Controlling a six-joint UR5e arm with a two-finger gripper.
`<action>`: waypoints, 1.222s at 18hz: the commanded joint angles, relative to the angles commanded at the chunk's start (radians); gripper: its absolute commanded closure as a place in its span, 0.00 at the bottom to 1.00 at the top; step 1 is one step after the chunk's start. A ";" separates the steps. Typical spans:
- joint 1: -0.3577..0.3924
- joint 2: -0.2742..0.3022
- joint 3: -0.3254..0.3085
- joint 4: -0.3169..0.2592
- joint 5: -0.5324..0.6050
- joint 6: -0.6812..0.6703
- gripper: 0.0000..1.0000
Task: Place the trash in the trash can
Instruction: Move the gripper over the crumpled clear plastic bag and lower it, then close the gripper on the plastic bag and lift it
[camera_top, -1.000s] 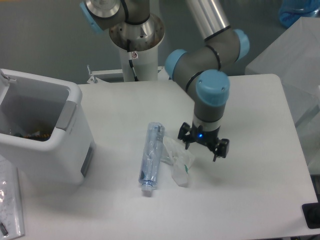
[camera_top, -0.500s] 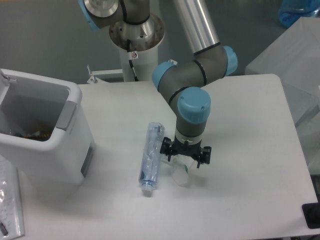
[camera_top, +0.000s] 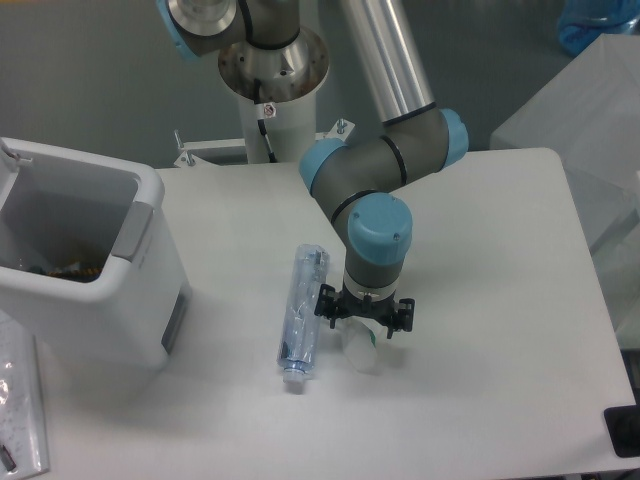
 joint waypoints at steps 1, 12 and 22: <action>-0.002 0.000 0.002 0.000 -0.002 0.000 0.70; 0.002 0.011 0.028 -0.002 -0.012 -0.006 1.00; 0.011 0.014 0.265 -0.002 -0.213 -0.222 1.00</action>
